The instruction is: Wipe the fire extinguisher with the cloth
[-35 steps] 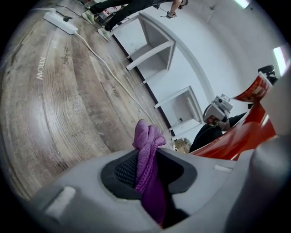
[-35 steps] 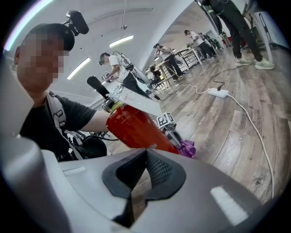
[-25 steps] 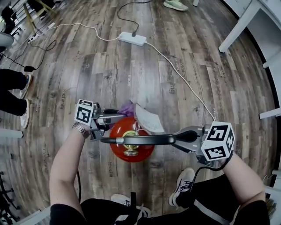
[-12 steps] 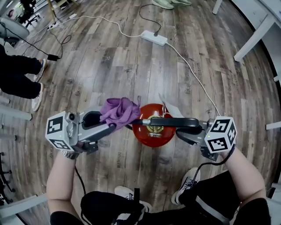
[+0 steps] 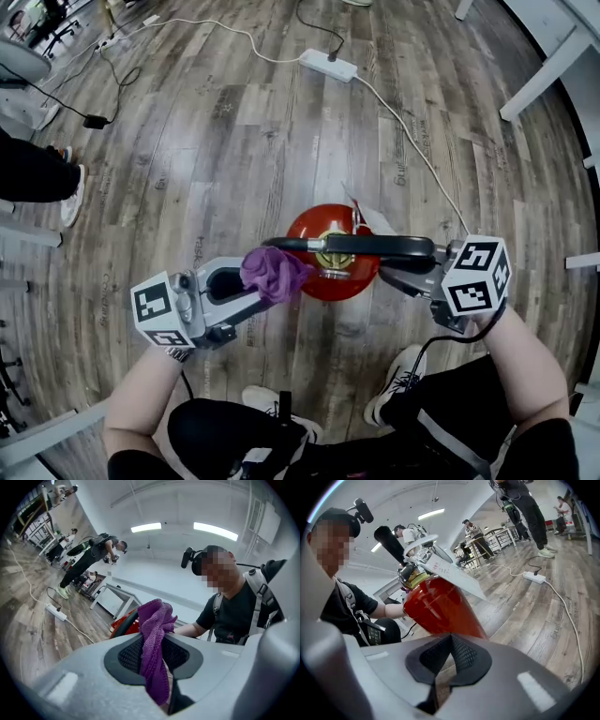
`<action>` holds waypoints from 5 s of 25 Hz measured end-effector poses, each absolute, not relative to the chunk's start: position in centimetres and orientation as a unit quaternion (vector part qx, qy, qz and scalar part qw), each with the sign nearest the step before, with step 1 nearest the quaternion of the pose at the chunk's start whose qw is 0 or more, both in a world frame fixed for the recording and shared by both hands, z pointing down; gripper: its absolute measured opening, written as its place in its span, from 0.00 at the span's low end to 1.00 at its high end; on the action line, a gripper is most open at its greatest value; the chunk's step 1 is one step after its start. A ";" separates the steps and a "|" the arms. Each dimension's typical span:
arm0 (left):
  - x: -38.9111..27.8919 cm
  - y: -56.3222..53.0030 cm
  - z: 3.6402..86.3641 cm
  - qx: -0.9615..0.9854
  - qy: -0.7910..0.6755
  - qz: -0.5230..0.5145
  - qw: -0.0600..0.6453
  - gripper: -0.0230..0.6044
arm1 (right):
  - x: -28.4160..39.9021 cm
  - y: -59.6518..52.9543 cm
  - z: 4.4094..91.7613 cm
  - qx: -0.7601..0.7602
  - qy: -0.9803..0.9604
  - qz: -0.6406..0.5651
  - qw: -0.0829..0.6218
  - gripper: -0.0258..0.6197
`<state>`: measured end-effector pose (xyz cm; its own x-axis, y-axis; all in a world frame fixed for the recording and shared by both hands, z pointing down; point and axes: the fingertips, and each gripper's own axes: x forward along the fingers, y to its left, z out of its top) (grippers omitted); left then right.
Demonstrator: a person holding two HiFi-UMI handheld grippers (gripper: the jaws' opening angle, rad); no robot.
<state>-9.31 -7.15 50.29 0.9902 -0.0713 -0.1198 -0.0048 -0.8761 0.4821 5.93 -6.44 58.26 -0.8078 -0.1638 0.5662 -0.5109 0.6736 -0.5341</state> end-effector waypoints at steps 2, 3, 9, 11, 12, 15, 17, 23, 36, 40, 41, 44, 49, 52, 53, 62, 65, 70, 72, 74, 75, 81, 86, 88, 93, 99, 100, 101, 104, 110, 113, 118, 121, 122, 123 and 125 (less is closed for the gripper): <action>-9.3 -6.7 52.9 0.962 -0.031 -0.048 0.267 0.18 | 6.1 -6.3 58.3 0.193 -0.880 0.357 0.246 0.05; -9.2 -6.5 54.7 0.960 -0.041 -0.029 0.275 0.18 | 6.2 -6.3 58.3 0.194 -0.879 0.358 0.247 0.05; -9.3 -7.0 66.9 0.930 -0.117 0.058 0.342 0.18 | 5.8 -6.2 58.8 0.191 -0.878 0.358 0.255 0.05; -9.3 -7.1 71.0 0.920 -0.136 0.090 0.356 0.18 | 5.7 -6.0 59.2 0.190 -0.876 0.358 0.261 0.05; -9.4 -6.9 72.9 0.916 -0.141 0.110 0.360 0.18 | 5.8 -5.9 59.3 0.190 -0.875 0.358 0.263 0.05; -9.3 -6.4 77.8 0.899 -0.153 0.169 0.375 0.18 | 6.0 -5.9 59.2 0.192 -0.875 0.359 0.263 0.05; -9.2 -6.2 80.0 0.888 -0.158 0.184 0.390 0.18 | 6.1 -5.9 59.0 0.195 -0.875 0.358 0.262 0.05; -9.0 -6.1 81.1 0.884 -0.163 0.187 0.396 0.18 | 6.4 -5.6 59.0 0.197 -0.873 0.354 0.269 0.05; -9.6 -8.0 62.4 0.901 -0.124 -0.006 0.416 0.18 | 6.5 -5.3 57.2 0.188 -0.883 0.347 0.254 0.05; -9.9 -8.7 53.4 0.917 -0.106 -0.075 0.377 0.18 | 5.4 -4.6 55.5 0.165 -0.894 0.339 0.240 0.05; -10.0 -8.5 51.5 0.921 -0.101 -0.085 0.365 0.18 | 5.0 -4.1 55.0 0.152 -0.898 0.339 0.238 0.05; -10.2 -7.7 46.4 0.927 -0.079 -0.131 0.341 0.18 | 3.1 -1.4 53.7 0.083 -0.912 0.324 0.238 0.07; -9.5 -6.5 41.0 0.923 -0.068 -0.185 0.332 0.18 | -0.8 -0.2 48.1 0.047 -0.941 0.301 0.150 0.11; -8.3 -6.1 39.6 0.920 -0.078 -0.186 0.335 0.19 | -2.1 -1.4 43.1 0.063 -0.944 0.320 0.045 0.20; -7.9 -5.8 39.2 0.918 -0.079 -0.189 0.340 0.19 | -2.3 -1.8 41.9 0.071 -0.944 0.322 0.022 0.21; -4.7 -4.4 37.7 0.907 -0.085 -0.189 0.366 0.19 | -3.3 -2.6 39.3 0.120 -0.958 0.259 0.013 0.31; -4.2 -3.8 37.4 0.908 -0.079 -0.186 0.367 0.19 | -3.7 -2.4 39.1 0.122 -0.959 0.255 0.017 0.33; -4.2 -4.0 37.3 0.921 -0.092 -0.187 0.330 0.20 | -3.4 -2.5 38.5 0.152 -0.962 0.226 0.023 0.21; -4.6 -3.9 37.4 0.924 -0.094 -0.189 0.319 0.22 | -2.5 -2.8 38.6 0.160 -0.961 0.223 0.021 0.19; -5.2 -4.0 37.4 0.924 -0.097 -0.197 0.313 0.22 | -1.1 -3.5 38.1 0.176 -0.958 0.225 0.009 0.17; -5.6 -4.2 37.4 0.923 -0.099 -0.202 0.312 0.21 | -0.3 -3.9 37.6 0.186 -0.955 0.232 -0.004 0.17; -6.7 -4.9 38.2 0.930 -0.110 -0.182 0.299 0.03 | 5.0 -6.7 32.9 0.236 -0.941 0.236 -0.063 0.16; -5.6 -3.9 39.8 0.947 -0.088 -0.135 0.277 0.03 | 8.7 -8.1 32.9 0.249 -0.942 0.223 -0.025 0.16; -5.3 -3.7 40.7 0.954 -0.091 -0.111 0.264 0.03 | 10.3 -8.8 33.5 0.259 -0.936 0.237 -0.028 0.16; -5.5 -4.5 41.1 0.951 -0.101 -0.114 0.270 0.03 | 14.9 -11.4 38.4 0.293 -0.896 0.328 -0.065 0.16; -5.4 -5.1 41.5 0.948 -0.113 -0.113 0.275 0.03 | 13.8 -12.4 46.9 0.224 -0.852 0.464 -0.092 0.16; -5.4 -5.2 41.5 0.948 -0.114 -0.113 0.275 0.03 | 13.2 -12.3 48.1 0.213 -0.850 0.473 -0.085 0.16; -5.4 -5.2 41.6 0.948 -0.116 -0.112 0.274 0.03 | 12.6 -12.2 49.0 0.202 -0.850 0.480 -0.078 0.16; -5.5 -5.4 41.8 0.949 -0.121 -0.109 0.270 0.03 | 10.8 -11.8 51.1 0.170 -0.851 0.492 -0.064 0.16; -5.6 -6.0 42.3 0.945 -0.128 -0.111 0.280 0.03 | 8.5 -11.6 56.4 0.139 -0.836 0.527 -0.062 0.16; -5.9 -6.3 42.3 0.945 -0.130 -0.112 0.279 0.03 | 7.1 -11.6 60.0 0.138 -0.823 0.547 -0.058 0.16; -5.9 -6.7 43.1 0.950 -0.131 -0.098 0.267 0.03 | 6.3 -11.4 70.4 0.184 -0.798 0.574 0.022 0.16; -6.0 -6.8 43.5 0.950 -0.133 -0.095 0.265 0.03 | 7.2 -10.2 78.8 0.259 -0.765 0.575 0.129 0.16; -6.0 -6.9 43.5 0.951 -0.133 -0.094 0.263 0.03 | 7.4 -9.8 80.2 0.272 -0.759 0.572 0.151 0.15; -6.0 -7.0 43.6 0.952 -0.134 -0.092 0.261 0.03 | 7.4 -9.6 80.8 0.279 -0.756 0.568 0.164 0.16; -6.0 -7.0 43.8 0.952 -0.136 -0.088 0.260 0.03 | 7.4 -9.2 80.4 0.281 -0.757 0.563 0.176 0.16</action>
<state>-6.05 -7.04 43.84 0.9476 -0.3040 -0.0978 -0.2120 -0.8278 0.5194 7.41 -9.16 80.45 -0.7796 -0.2276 0.5834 -0.6243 0.2086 -0.7528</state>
